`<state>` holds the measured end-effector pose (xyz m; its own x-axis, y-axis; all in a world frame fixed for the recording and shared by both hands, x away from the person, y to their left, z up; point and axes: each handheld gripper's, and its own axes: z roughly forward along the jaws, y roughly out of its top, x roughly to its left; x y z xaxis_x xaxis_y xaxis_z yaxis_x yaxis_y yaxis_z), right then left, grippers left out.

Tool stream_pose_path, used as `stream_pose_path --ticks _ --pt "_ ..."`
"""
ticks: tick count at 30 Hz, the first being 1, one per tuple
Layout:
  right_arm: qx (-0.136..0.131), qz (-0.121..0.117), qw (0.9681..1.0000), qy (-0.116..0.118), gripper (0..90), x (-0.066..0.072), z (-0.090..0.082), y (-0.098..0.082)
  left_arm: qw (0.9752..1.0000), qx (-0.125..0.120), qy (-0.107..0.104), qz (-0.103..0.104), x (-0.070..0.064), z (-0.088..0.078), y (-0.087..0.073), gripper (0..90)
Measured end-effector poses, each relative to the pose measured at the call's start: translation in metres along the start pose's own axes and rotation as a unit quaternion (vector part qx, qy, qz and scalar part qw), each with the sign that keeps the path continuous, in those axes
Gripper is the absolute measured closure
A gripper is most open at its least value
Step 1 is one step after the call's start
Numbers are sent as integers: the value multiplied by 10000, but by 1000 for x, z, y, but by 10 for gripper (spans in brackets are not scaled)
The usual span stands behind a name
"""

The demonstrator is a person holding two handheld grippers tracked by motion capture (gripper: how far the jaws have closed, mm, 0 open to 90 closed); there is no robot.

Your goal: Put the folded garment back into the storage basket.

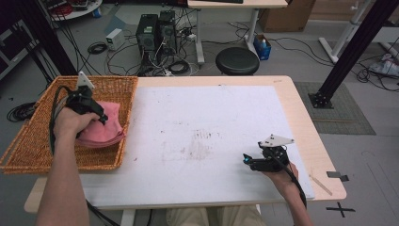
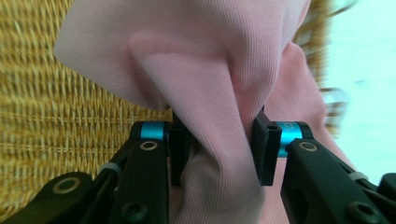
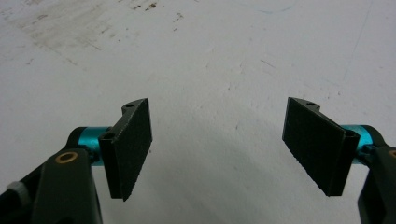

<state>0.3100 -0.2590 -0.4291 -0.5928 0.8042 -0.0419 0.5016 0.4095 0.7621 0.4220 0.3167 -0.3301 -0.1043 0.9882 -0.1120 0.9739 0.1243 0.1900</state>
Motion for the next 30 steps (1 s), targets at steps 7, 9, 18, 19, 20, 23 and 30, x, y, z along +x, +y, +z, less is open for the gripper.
stream_pose_path --ticks 7,9,18,19,20,23,30 --pt "59 -4 10000 -38 238 -1 -1 -2 9997 63 108 -200 25 38 -16 653" --pt "69 2 10000 -57 238 -2 -1 -2 9997 52 121 -187 28 38 -17 650" --pt "58 -29 10000 -48 239 -1 0 0 9992 108 372 -46 30 37 -14 627" --pt "52 -28 10000 -57 238 -1 0 0 9991 122 409 -36 31 38 -14 620" --pt "62 -10 10000 -54 238 -1 -1 0 9990 138 427 -30 31 39 -13 612" --pt "72 -4 9999 -77 238 -2 -1 -1 9988 134 466 -20 32 39 -13 581" --pt "77 -6 9999 -79 239 -2 -2 0 9979 207 618 62 34 37 -14 513"
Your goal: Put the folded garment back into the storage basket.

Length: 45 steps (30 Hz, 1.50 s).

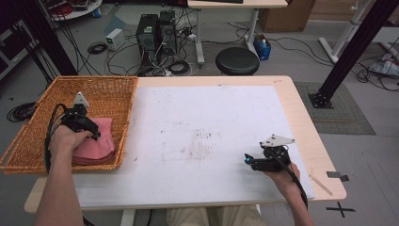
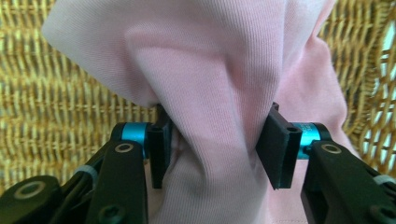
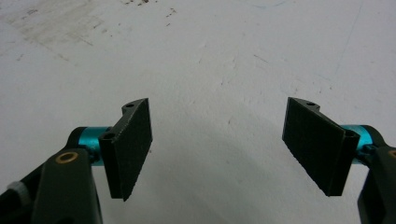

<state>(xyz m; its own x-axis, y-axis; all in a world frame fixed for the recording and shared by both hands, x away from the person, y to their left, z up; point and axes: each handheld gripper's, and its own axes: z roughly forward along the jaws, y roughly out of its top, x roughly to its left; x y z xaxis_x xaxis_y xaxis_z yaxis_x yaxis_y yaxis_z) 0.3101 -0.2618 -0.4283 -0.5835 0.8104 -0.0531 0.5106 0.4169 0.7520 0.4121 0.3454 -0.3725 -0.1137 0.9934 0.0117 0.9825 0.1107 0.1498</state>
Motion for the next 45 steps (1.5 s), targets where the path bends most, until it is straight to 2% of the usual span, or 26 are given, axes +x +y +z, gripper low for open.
stream_pose_path --ticks 6,14,18,24,34,45 --pt "-16 -21 10000 23 239 2 1 1 9998 82 174 -93 4 -4 0 433" --pt "-13 -34 10000 42 239 3 2 2 9989 -25 393 -238 10 -11 0 290" --pt "-8 -34 10000 51 239 3 2 1 9991 -73 333 -245 12 -16 -1 244" --pt "-30 -31 10000 45 239 4 2 2 9994 -73 276 -205 11 -23 -1 238" --pt "-7 -44 10000 47 239 4 1 1 9996 -190 213 -62 -4 -34 1 225" --pt "-26 -70 10000 21 239 2 0 0 9990 -322 171 261 -27 -53 5 225"
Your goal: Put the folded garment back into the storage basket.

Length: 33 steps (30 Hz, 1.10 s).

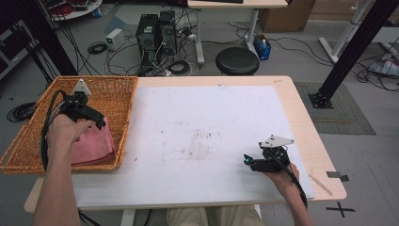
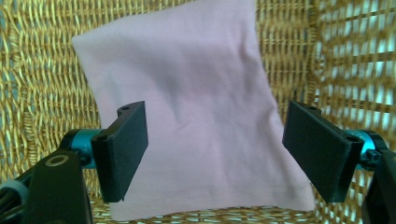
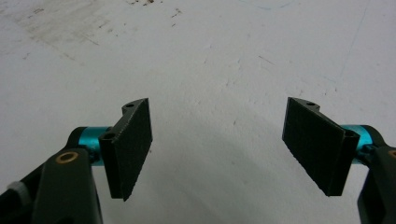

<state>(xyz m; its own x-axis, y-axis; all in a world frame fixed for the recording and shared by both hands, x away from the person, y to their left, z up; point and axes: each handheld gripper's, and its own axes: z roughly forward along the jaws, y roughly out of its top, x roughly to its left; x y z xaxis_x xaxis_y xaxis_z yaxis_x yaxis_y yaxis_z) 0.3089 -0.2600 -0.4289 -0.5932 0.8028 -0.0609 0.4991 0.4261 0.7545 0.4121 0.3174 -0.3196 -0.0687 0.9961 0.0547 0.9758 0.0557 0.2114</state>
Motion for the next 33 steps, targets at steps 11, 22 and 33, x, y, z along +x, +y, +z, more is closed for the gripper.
stream_pose_path --ticks 11,22,33 --pt "3 26 10000 7 239 1 -2 -1 9992 -197 -49 347 -27 -24 5 224" --pt "-31 54 10000 -11 239 -1 -6 -2 9944 -456 -138 948 -76 -54 14 225" --pt "-18 66 10000 -44 239 -4 -8 -3 9851 -504 -384 1596 -136 -62 15 224"
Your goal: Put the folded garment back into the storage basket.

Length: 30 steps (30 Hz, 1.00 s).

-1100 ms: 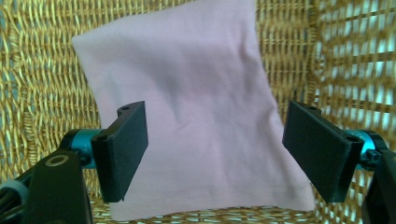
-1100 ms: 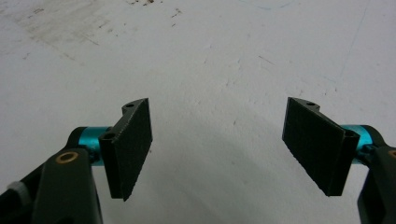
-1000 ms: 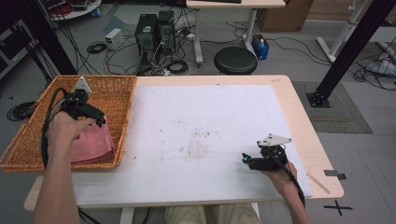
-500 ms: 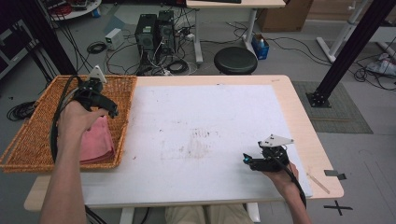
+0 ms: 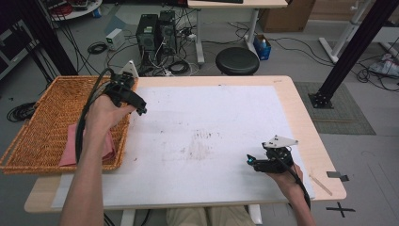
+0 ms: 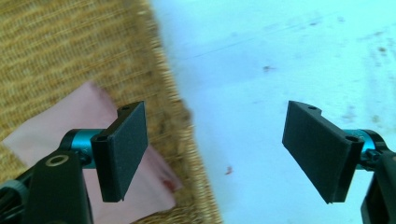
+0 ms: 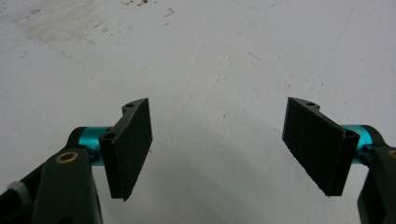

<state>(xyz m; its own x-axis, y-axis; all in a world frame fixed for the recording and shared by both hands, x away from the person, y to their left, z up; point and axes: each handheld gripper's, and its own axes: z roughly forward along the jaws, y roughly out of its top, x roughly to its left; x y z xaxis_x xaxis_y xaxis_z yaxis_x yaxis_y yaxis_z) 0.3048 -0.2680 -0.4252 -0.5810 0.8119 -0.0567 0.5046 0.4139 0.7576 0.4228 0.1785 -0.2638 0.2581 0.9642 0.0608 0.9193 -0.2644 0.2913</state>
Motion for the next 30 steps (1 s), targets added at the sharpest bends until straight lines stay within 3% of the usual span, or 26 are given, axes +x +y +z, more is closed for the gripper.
stream_pose_path --ticks 6,18,30 --pt "-3 -16 10000 22 239 0 0 -1 9993 28 -103 358 -31 9 6 224" --pt "9 -1 10000 20 239 -1 -1 -1 9967 -8 -290 756 -82 29 5 225" --pt "53 -26 10000 46 239 -3 2 1 9945 73 -407 959 -110 52 1 225"
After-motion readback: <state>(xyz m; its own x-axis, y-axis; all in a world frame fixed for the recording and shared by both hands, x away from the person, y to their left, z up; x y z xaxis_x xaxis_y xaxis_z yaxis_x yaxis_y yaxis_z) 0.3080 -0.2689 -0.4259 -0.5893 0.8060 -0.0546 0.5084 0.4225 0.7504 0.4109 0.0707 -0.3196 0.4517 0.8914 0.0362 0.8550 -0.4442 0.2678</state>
